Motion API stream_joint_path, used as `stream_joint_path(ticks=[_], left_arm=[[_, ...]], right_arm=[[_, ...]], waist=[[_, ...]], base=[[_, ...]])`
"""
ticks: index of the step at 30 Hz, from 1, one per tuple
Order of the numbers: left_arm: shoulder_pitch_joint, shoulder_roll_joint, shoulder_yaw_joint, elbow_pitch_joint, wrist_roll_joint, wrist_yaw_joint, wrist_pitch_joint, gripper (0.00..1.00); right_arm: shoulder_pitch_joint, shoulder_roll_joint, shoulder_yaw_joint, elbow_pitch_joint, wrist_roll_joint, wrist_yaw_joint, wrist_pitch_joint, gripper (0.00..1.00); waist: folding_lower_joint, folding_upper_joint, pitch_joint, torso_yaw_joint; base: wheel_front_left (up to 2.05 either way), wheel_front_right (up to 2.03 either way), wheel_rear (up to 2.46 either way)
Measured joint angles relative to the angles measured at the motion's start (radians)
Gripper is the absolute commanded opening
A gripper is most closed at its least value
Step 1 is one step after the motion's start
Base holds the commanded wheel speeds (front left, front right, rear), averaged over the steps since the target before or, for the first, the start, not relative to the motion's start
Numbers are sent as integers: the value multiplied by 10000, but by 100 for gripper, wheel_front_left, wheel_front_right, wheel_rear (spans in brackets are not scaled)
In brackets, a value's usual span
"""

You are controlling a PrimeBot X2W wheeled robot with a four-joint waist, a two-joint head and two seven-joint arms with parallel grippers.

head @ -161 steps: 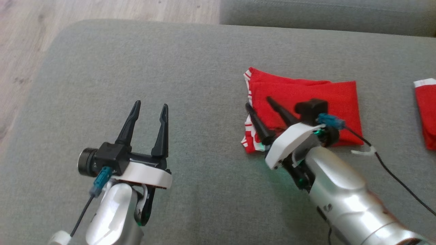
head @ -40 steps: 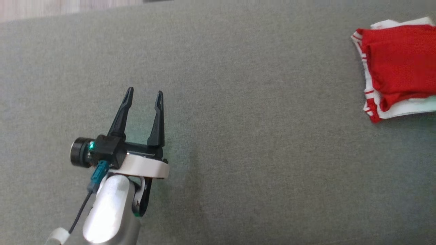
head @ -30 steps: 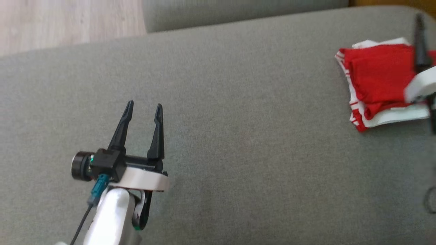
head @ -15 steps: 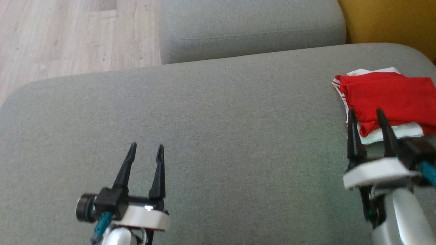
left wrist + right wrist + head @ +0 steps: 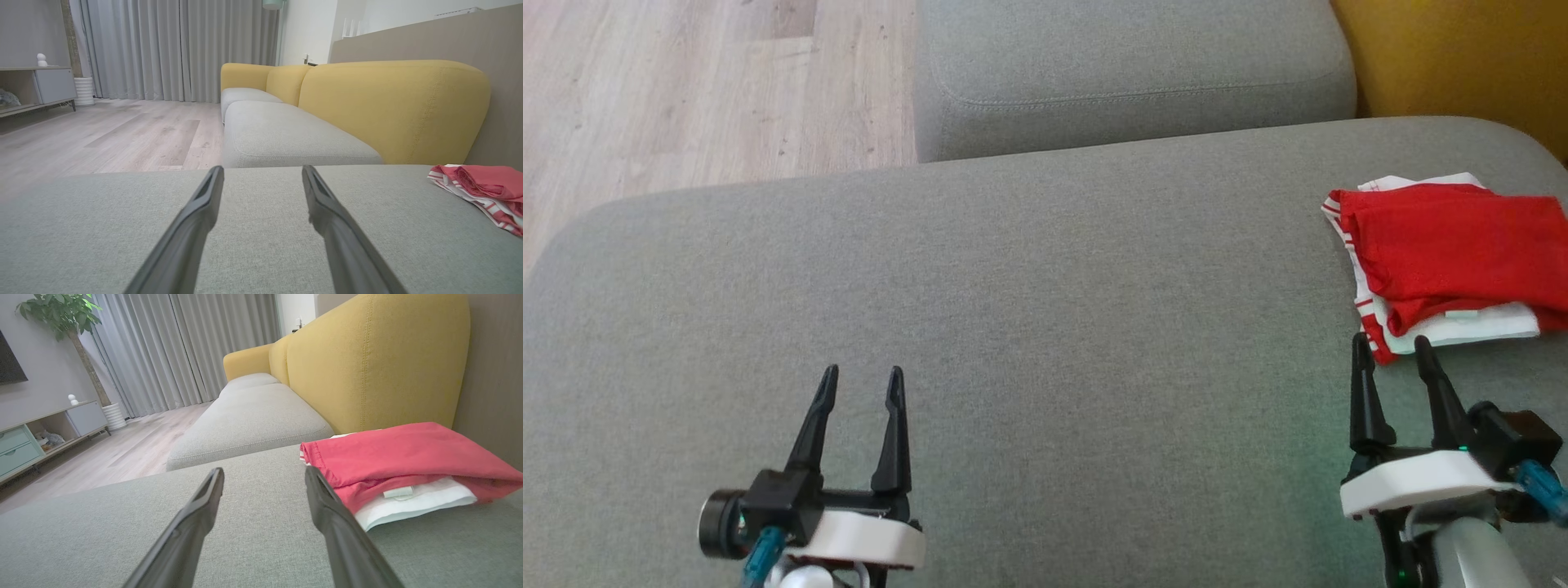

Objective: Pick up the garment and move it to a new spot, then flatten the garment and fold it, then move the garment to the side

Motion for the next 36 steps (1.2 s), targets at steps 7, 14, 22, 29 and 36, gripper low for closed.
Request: stream_joint_path(ticks=[7,14,22,29,36], left_arm=[[0,2,10,-109,-71,121,0,100],[0,2,50,-33,-100,121,0,100],[-3,2,81,2,-374,46,0,100],[-4,2,182,31,-174,-102,0,100],[-6,2,184,311,-531,-113,0,100]], right_arm=[[0,2,127,40,2,0,-2,100],[0,2,213,35,-88,0,-2,100],[1,2,328,33,-136,0,-2,100],[1,2,414,33,-134,0,-2,100],[0,2,504,38,-132,0,-2,100]], waist=[[0,0,-6,-29],[0,0,8,-56],[0,0,51,-93],[0,0,92,-145],[1,0,120,-226]], base=[[0,0,0],[0,0,0],[0,0,0],[0,0,0],[0,0,0]])
